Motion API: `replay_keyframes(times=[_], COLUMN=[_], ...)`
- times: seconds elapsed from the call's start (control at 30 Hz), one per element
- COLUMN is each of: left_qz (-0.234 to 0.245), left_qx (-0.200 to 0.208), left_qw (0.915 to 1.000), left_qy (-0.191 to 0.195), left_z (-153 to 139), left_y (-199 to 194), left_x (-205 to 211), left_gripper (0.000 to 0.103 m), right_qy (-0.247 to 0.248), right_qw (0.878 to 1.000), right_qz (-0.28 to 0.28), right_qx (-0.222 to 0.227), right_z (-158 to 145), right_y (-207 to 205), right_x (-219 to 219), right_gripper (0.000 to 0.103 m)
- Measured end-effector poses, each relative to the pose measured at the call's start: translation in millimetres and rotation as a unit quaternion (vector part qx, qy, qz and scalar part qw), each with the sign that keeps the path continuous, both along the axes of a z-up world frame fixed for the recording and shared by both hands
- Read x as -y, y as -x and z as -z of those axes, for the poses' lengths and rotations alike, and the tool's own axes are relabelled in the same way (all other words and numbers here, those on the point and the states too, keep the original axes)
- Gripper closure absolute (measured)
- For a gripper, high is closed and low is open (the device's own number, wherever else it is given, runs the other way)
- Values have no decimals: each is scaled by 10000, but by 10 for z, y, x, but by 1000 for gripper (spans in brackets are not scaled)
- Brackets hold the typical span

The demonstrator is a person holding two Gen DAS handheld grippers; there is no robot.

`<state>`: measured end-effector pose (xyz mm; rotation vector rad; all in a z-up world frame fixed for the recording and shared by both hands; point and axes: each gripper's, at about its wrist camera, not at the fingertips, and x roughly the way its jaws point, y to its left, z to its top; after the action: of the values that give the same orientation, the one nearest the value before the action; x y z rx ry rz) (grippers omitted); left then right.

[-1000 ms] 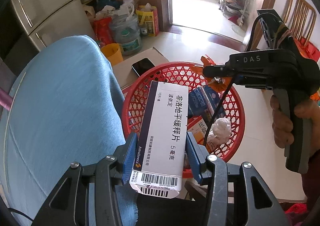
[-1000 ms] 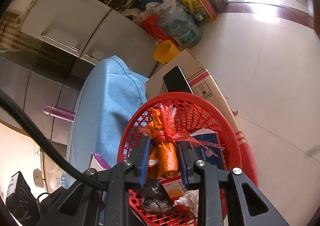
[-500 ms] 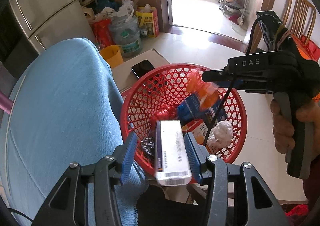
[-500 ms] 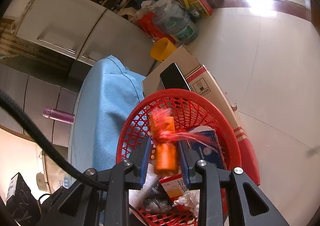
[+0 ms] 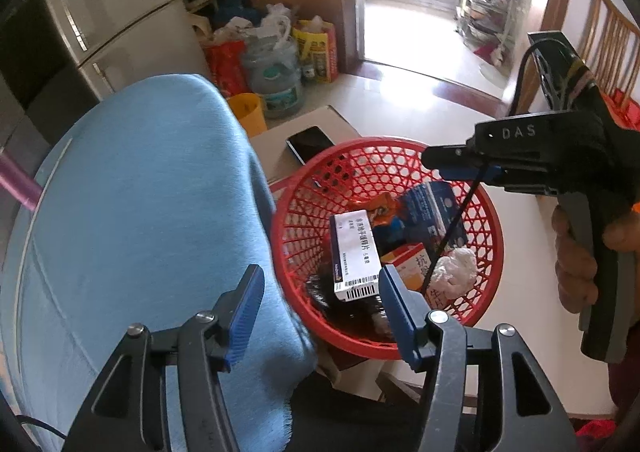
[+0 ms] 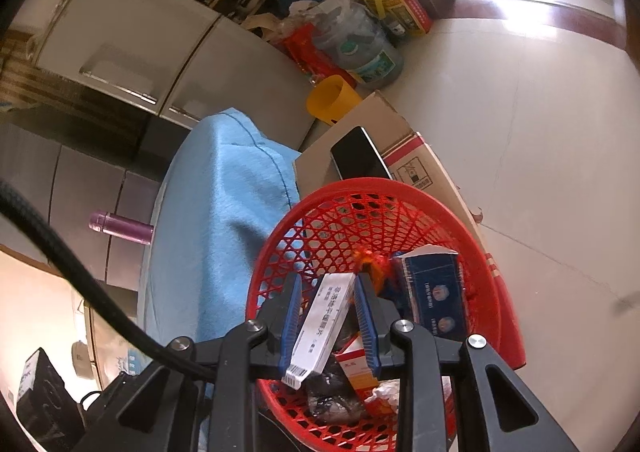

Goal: Collect trash

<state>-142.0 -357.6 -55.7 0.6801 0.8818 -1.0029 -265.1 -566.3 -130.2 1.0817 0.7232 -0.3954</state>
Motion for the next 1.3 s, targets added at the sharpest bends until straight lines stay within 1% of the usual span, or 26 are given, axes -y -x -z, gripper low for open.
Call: replay_keyframes(times=[0.3,0.4,0.6,0.73,0.83,1.0,1.03,1.1,1.17,1.2,1.23,1.3], left_qz=[-312,-424,-757,-1079,-1451,-2150,-2339,-2600,-2820,-2952,-3058,-3257], left_qx=[274,332,462,592,771,1076,1168,1304,1431,1513,1582,1693], left_qw=[9986,9974,9927,9873,9800,9623,9564,9477,9393,9336,9286,9196], left_qy=[330,483,815,1001,1126,1276,1300,1315,1328,1354,1380,1399], left_z=[-262,-368,-606,-763,-886,-1066,-1111,-1167,-1210,-1239,-1261,-1304], left_y=[-58,-87,-200,-265,-347,-503,-539,-598,-636,-653,-665,-695], left_x=[-304,-442,-783,-1048,-1292,-1755,-1875,-2046,-2199,-2293,-2376,-2520], left_gripper=[42,29,28,28,28,28,28,27,22,17,15,15], right_qy=[543,759,1230,1655,1955,2260,2307,2434,2528,2563,2594,2658], right_qw=[9977,9957,9891,9804,9719,9578,9548,9470,9399,9367,9341,9286], right_qz=[-366,-480,-755,-1026,-1282,-1771,-1874,-2096,-2292,-2378,-2444,-2570], right_qx=[-161,-218,-292,-290,-273,-112,-69,23,118,161,206,314], right_z=[-257,-354,-599,-803,-938,-1138,-1172,-1253,-1319,-1352,-1377,-1444], right_y=[-233,-293,-439,-580,-713,-972,-1023,-1123,-1208,-1254,-1280,-1333], right_x=[-296,-402,-675,-951,-1201,-1635,-1717,-1925,-2123,-2208,-2278,-2434], right_gripper=[72,72,72,72,72,71,70,69,68,67,66,62])
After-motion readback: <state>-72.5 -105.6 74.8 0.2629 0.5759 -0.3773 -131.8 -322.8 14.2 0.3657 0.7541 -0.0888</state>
